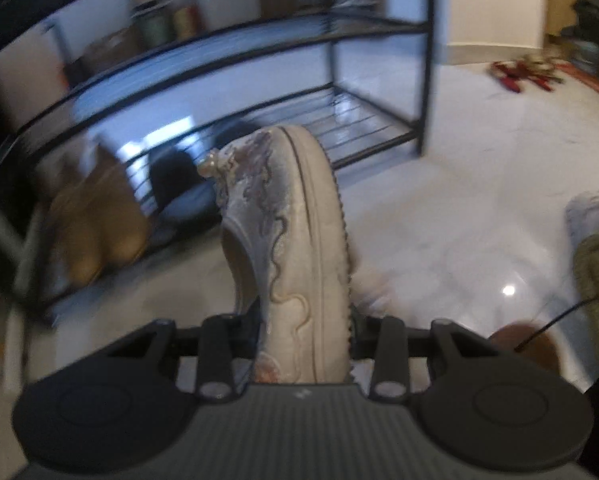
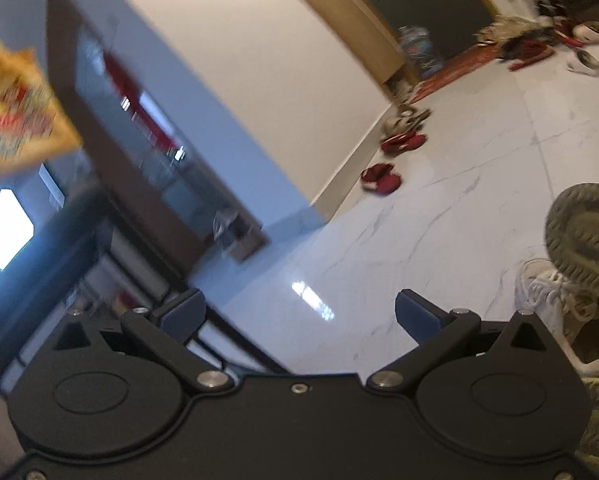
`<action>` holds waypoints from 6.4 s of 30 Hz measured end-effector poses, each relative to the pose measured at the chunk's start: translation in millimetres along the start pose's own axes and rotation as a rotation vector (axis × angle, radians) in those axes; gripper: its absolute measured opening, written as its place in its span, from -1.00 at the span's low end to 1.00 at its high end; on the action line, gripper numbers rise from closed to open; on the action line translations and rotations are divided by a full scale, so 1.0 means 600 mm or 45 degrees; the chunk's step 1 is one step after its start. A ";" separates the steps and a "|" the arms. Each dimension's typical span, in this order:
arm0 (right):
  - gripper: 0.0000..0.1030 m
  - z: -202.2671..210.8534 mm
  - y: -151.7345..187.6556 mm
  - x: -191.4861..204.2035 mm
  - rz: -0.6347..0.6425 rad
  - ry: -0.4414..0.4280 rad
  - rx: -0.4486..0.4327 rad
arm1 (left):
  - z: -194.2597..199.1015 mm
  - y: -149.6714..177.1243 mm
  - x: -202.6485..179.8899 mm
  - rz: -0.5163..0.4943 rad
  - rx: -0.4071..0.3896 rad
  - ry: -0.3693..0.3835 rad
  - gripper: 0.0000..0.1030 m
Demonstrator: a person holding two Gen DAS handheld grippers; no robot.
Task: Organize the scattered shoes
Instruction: 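Lower the shoe beside the first white shoe and open the left tool, then grasp the second white shoe by its heel with the right tool, then lift and turn the held shoe with the right tool toward the rack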
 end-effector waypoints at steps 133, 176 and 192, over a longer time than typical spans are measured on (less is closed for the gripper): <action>-0.17 0.129 0.422 0.289 0.293 -0.339 0.997 | 0.025 0.165 0.259 1.126 0.168 -0.496 0.98; 0.32 0.240 0.304 0.070 -0.121 -0.117 1.436 | 0.027 0.186 0.263 1.239 0.172 -0.416 0.99; 0.65 0.134 0.327 0.128 0.824 -0.433 1.463 | 0.013 0.187 0.257 1.212 0.212 -0.402 0.99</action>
Point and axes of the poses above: each gripper's, at about its wrist camera, not at the fingertips, and z roughly against the way its jaws point, x to its left, y to its underside, the point moved 3 cm from there along -z, roughly the way its jaws point, and after that the axes turned 12 degrees about -x, right-handed, at the moved point
